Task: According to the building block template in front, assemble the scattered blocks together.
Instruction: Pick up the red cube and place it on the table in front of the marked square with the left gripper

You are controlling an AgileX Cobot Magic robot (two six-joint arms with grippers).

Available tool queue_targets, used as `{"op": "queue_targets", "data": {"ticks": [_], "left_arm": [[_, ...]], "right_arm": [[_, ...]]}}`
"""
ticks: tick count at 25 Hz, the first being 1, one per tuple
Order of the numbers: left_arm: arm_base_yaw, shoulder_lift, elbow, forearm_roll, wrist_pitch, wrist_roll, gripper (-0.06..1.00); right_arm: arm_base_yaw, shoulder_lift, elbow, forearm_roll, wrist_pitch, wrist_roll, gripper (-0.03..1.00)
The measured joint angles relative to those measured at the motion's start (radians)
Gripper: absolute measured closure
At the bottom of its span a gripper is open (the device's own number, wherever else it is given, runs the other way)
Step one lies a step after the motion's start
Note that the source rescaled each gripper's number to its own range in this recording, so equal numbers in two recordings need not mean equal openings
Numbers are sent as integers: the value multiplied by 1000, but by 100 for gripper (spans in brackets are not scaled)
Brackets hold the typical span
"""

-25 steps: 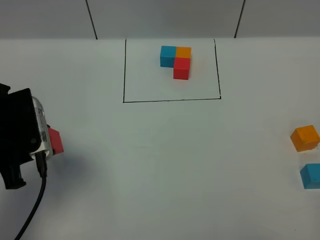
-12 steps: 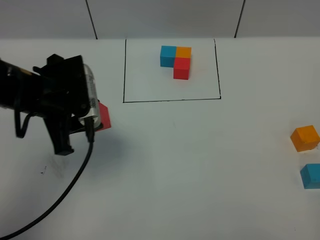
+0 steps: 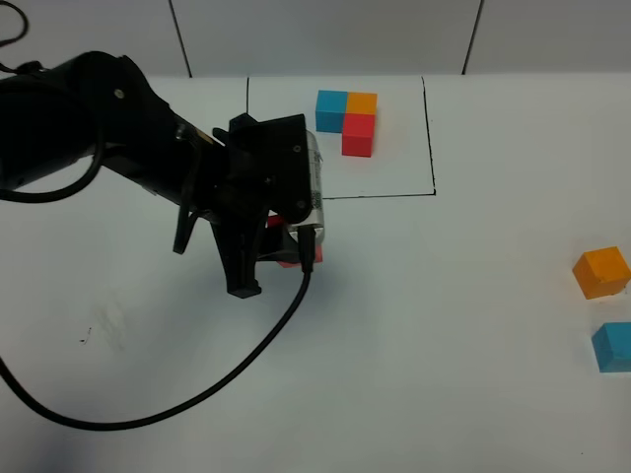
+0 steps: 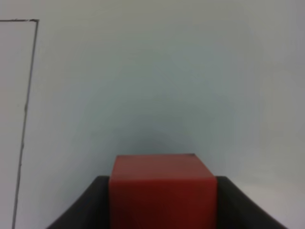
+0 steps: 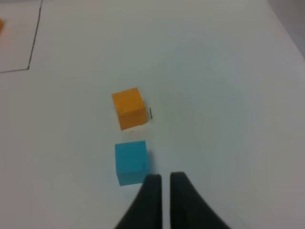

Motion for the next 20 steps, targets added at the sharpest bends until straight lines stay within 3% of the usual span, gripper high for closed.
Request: {"op": "queue_targets", "data": {"ticks": [10,20], "left_arm": [[-56,116,-3,-1,-41,-38,39],[-59,188,-5,-32,-62,-20,39]], "right_arm": [[0,0,0,0,0,0,96],[0,0,0,0,0,0,96]]}}
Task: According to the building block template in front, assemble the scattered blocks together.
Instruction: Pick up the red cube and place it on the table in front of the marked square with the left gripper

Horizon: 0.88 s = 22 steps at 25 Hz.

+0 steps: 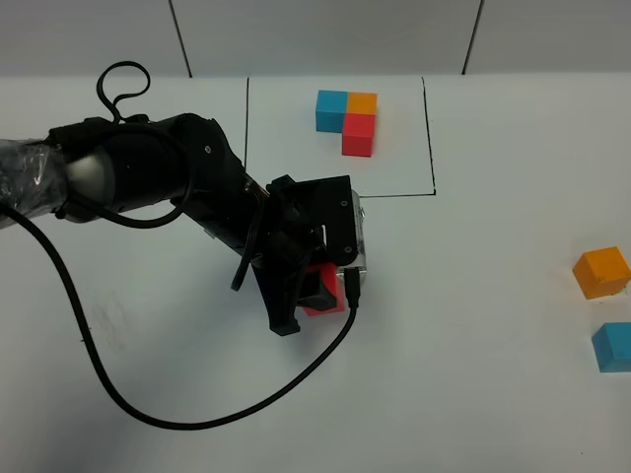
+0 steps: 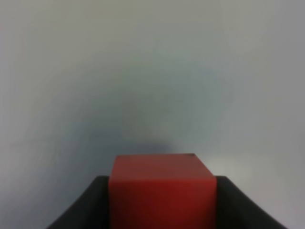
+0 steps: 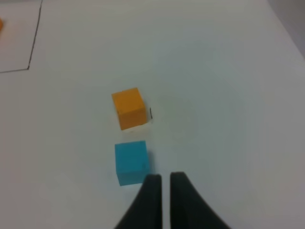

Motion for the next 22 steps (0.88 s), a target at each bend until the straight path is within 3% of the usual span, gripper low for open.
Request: {"op": "queue_targets", "data": {"ticks": [22], "left_arm": [[0,146,-33,-68,-49,59,39]], "right_arm": [[0,0,0,0,0,0,96]]}}
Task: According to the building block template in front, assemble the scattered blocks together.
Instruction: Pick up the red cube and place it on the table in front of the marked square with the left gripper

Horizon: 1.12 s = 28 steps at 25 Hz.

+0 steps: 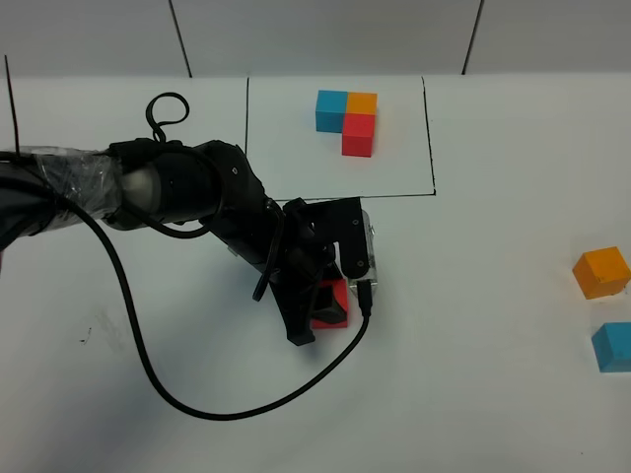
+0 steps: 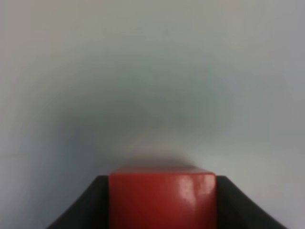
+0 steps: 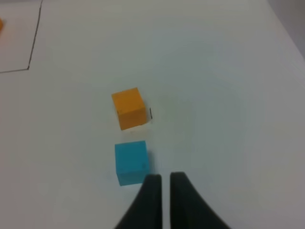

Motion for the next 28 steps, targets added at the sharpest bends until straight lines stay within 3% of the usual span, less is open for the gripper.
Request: {"op": "queue_targets", "data": {"ticks": [28], "left_arm": [[0,61,-20,-44,33,0,39]], "right_arm": [[0,0,0,0,0,0,96]]}}
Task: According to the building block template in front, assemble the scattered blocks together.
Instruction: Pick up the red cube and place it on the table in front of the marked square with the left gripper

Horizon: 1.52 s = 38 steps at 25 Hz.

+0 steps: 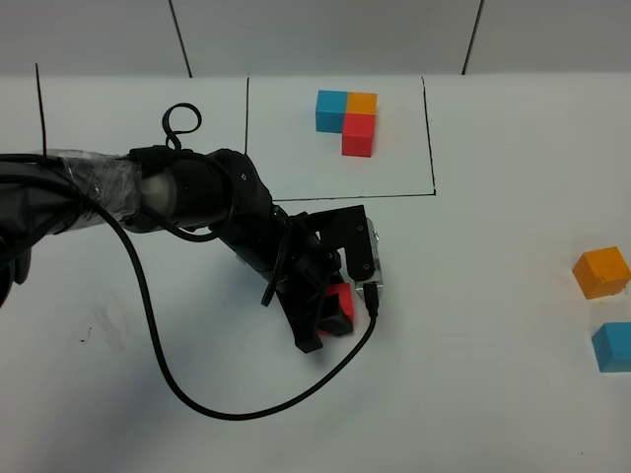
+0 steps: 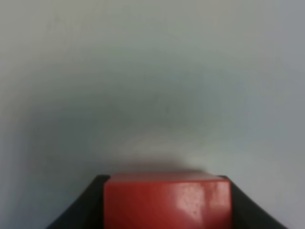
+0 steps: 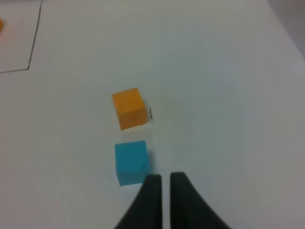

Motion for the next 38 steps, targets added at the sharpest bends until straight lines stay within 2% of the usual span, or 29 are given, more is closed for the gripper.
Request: {"op": "queue_targets", "data": {"ticks": [8,10,15,19,23,34,36,38], "left_arm": [[0,0,0,-4,0,-27,39],[0,1,0,-3,1,-47,33],[-1,0,0,-10,5,-95,12],[-2,-8,0,-4,1,-103,7],[-2,-31,7,23,-7,-113,6],[-2,-200,8,28,11,-117,6],[-2,-222,8,28,27,-117,10],[-2,-231,8,28,33,-117,19]], "right_arm": [[0,0,0,0,0,0,96],[0,0,0,0,0,0,96],[0,0,0,0,0,0,96],[0,0,0,0,0,0,96],[0,0,0,0,0,0,96],[0,0,0,0,0,0,96],[0,0,0,0,0,0,96],[0,0,0,0,0,0,96]]}}
